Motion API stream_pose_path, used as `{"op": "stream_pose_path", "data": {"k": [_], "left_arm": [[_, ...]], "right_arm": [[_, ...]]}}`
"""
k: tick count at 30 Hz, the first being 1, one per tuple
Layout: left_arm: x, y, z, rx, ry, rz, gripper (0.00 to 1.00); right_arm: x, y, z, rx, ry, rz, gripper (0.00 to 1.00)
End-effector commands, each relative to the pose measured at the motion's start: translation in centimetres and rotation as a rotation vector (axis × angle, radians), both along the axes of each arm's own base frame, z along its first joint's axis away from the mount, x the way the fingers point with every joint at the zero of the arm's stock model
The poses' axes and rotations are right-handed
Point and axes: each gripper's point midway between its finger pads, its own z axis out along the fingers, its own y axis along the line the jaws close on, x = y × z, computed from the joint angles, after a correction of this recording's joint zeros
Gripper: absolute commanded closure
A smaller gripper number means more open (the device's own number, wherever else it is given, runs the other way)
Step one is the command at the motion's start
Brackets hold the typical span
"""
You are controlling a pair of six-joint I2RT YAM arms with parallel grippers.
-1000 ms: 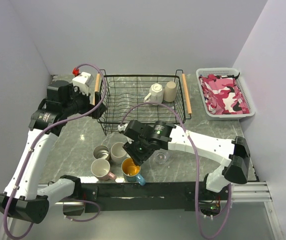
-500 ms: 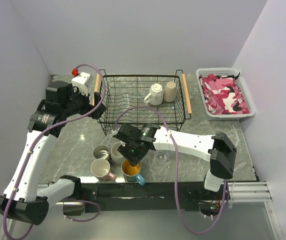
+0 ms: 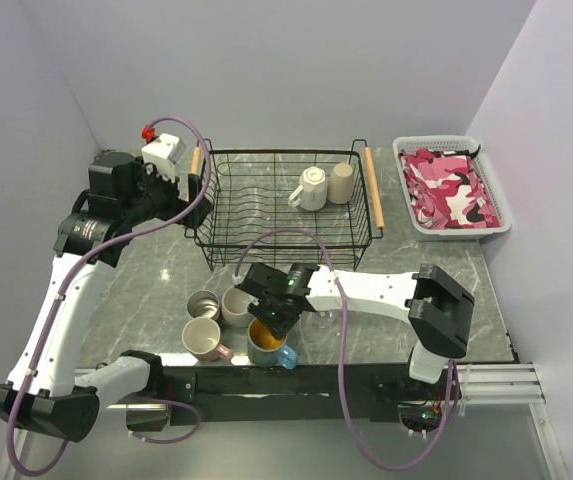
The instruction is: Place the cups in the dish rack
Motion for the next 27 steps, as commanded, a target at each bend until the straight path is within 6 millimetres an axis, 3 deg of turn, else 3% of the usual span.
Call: {"op": "stream_pose_path", "data": {"k": [1, 4, 7, 10, 13, 14, 18, 19, 20, 21, 22, 23, 25, 27], "left_arm": [[0.5, 0.2, 2.8, -0.007, -0.08, 0.007, 0.04], [0.4, 0.2, 3.0, -0.01, -0.084, 0.013, 0.04], [0.6, 0.2, 3.4, -0.015, -0.088, 0.014, 0.03], [0.9, 0.1, 4.4, -0.029, -0.103, 0.019, 0.04], [1.2, -0.1, 5.8, -0.059, -0.119, 0.027, 0.04], [1.2, -0.2, 6.2, -0.067, -0.123, 0.03, 0.04], [2.0, -0.7, 7.9, -0.11, -0.133, 0.023, 0.04], [2.6, -0.9, 8.6, -0.125, -0.135, 0.022, 0.04], [3.0, -1.1, 8.9, -0.136, -0.128, 0.013, 0.04], [3.1, -1.5, 9.4, -0.156, -0.119, -0.013, 0.04], [3.9, -2.0, 9.9, -0.178, -0.108, -0.031, 0.04], [4.4, -2.3, 10.2, -0.192, -0.108, -0.046, 0.04], [5.5, -3.4, 11.2, -0.231, -0.101, -0.108, 0.04], [6.1, -4.1, 13.3, -0.254, -0.143, -0.156, 0.04]], "right_arm": [[-0.3, 0.7, -0.4, 0.043, 0.003, 0.007, 0.8], [0.2, 0.8, 0.5, 0.047, -0.024, 0.005, 0.98], [1.1, 0.9, 3.0, 0.067, -0.077, -0.001, 1.0], [2.4, 0.5, 7.2, 0.1, -0.139, -0.038, 1.0], [3.4, -0.8, 12.8, 0.167, -0.186, -0.093, 1.0], [3.8, -0.4, 15.8, 0.235, -0.208, -0.109, 1.0], [5.3, -1.9, 25.9, 0.453, -0.279, -0.188, 1.0], [6.9, -2.9, 27.7, 0.493, -0.295, -0.247, 1.0], [7.2, -2.9, 31.0, 0.593, -0.298, -0.246, 1.0], [7.7, -3.2, 32.6, 0.644, -0.303, -0.257, 1.0], [10.0, -4.2, 34.3, 0.694, -0.341, -0.311, 1.0], [10.2, -4.1, 36.3, 0.764, -0.339, -0.291, 1.0], [12.3, -4.4, 37.9, 0.822, -0.359, -0.319, 1.0], [14.4, -4.3, 37.4, 0.826, -0.331, -0.335, 1.0]]}}
